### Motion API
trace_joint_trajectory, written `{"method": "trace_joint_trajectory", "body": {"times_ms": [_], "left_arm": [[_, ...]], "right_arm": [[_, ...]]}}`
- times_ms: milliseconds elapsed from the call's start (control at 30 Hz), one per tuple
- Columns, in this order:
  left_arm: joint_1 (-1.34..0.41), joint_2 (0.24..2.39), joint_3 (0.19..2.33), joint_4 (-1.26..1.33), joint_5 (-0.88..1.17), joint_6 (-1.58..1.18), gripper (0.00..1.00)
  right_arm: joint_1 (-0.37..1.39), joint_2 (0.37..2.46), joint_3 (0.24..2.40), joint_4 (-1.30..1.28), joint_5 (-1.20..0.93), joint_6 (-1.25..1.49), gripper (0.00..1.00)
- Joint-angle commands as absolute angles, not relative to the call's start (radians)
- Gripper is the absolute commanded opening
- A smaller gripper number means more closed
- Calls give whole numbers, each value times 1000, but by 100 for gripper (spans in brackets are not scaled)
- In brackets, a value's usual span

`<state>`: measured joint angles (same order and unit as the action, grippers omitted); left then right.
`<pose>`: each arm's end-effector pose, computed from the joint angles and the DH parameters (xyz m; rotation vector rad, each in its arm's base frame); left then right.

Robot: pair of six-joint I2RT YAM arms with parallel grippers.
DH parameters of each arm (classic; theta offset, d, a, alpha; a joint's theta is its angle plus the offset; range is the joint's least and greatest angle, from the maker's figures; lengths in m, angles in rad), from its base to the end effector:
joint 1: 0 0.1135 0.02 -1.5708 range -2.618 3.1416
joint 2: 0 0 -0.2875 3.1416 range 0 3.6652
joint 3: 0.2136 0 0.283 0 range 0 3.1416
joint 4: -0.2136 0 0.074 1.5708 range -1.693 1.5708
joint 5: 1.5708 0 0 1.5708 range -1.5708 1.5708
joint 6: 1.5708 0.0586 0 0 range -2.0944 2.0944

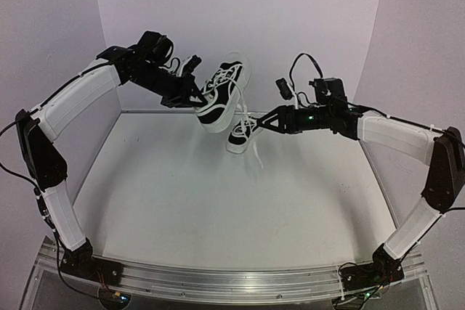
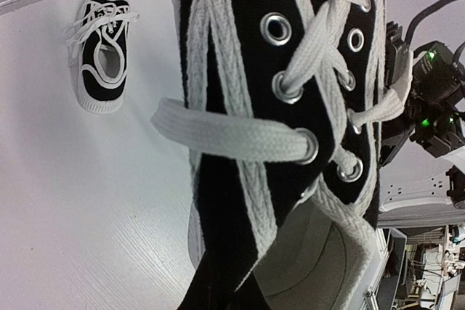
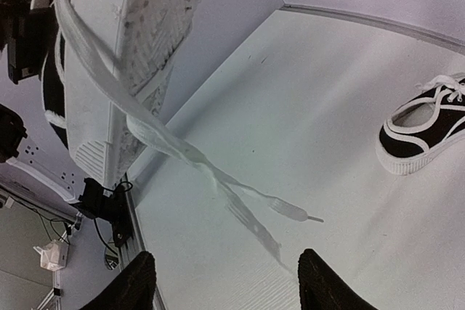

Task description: Tie the shoes

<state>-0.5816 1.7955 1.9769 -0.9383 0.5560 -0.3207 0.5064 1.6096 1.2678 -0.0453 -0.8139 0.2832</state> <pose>0.3467 -0.2650 0.4177 0.6115 2.3667 -1.0791 0.3445 0.2398 0.3215 -0.7896 1.9013 1.2980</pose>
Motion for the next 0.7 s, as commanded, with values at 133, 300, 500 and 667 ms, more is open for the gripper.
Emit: {"method": "trace_joint_trajectory", "body": {"times_ms": [133,300,500,667], "left_arm": [[-578,1813,2108,-806,634,-455,0],[-578,1823,2102,-756,647,-534,0],[-578,1816,2095,-685,677,-614,0],[-579,1810,2100,-675,698,-631,0]], "right_arm": [[545,1519,1345,63,-762,224,52],[586,1542,1389,50,-751,176,45],[600,1560,1394,26,-699,129,43],[601,1559,1359,26,-602,91,44]]}}
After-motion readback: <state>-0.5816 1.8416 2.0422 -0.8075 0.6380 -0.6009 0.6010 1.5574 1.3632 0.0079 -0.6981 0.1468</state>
